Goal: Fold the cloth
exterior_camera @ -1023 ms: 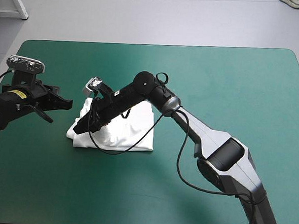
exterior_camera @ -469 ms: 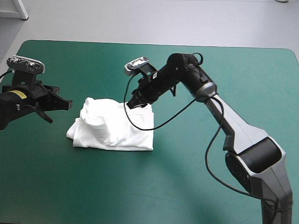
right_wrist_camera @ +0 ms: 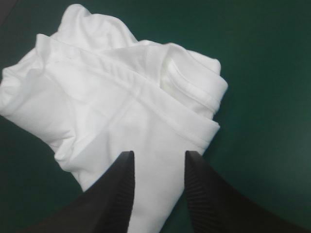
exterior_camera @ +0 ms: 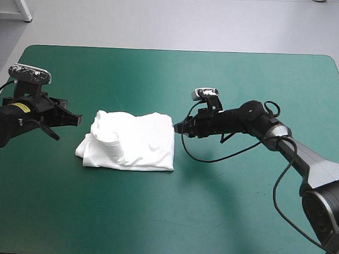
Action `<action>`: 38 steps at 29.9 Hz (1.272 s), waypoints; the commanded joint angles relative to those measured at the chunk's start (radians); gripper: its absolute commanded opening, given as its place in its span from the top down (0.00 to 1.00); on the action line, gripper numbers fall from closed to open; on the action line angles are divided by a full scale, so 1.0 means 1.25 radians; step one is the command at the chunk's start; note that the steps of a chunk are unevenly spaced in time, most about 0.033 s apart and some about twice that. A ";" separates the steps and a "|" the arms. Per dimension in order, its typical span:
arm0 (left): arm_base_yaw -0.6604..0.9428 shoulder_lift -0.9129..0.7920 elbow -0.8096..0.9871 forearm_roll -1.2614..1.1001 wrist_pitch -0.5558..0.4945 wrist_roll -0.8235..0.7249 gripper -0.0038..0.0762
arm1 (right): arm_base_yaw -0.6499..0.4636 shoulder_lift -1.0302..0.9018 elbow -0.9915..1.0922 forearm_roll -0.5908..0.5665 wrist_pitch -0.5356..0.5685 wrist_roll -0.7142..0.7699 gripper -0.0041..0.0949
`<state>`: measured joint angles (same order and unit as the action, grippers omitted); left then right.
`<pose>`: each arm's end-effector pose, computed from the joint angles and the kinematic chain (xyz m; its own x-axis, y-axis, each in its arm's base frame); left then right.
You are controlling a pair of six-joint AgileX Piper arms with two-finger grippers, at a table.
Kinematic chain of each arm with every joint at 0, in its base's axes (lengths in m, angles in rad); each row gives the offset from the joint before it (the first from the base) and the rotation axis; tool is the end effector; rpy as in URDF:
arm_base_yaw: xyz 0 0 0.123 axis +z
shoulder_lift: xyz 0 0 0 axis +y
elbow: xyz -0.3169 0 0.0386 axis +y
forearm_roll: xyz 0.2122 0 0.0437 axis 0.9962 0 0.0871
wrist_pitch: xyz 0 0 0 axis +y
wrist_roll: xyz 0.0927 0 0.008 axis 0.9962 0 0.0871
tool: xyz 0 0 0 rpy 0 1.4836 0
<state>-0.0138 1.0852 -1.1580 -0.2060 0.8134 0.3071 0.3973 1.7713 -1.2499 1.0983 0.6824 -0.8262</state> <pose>0.1681 -0.0162 0.4251 -0.5695 0.1698 -0.8042 0.2290 0.9725 0.0432 0.3126 0.1879 0.3035 -0.7561 -0.1724 -0.6314 -0.5706 0.6461 0.5069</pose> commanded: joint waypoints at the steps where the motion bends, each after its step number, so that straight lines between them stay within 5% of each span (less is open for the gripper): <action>1: 0.000 -0.011 -0.022 -0.013 -0.041 -0.003 0.93 | -0.004 0.003 0.009 0.114 -0.008 -0.087 0.44; 3: 0.000 -0.011 -0.022 -0.013 -0.036 -0.003 0.93 | -0.004 0.034 0.009 0.118 -0.008 -0.087 0.29; 5: 0.000 -0.011 -0.022 -0.018 -0.032 -0.003 0.93 | -0.004 0.058 0.009 0.118 -0.008 -0.087 0.26; 19: 0.000 -0.011 -0.022 -0.025 -0.027 -0.007 0.93 | 0.050 0.125 0.004 0.183 0.029 -0.152 0.37; 23: 0.000 -0.011 -0.022 -0.025 -0.027 -0.007 0.93 | 0.054 0.125 0.004 0.185 0.021 -0.152 0.51; 29: 0.000 -0.011 -0.022 -0.023 -0.027 -0.007 0.93 | 0.039 0.123 0.002 0.185 0.006 -0.145 0.96; 34: 0.000 -0.011 -0.022 -0.021 -0.018 -0.007 0.93 | -0.023 0.103 -0.022 0.160 -0.003 -0.133 0.96; 38: 0.000 -0.011 -0.022 -0.021 -0.006 -0.004 0.93 | -0.099 0.050 -0.022 0.053 -0.036 -0.058 0.96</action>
<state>-0.0138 1.0852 -1.1580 -0.2152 0.8494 0.3050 0.3418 1.9385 -1.2453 1.2237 0.6585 -0.9559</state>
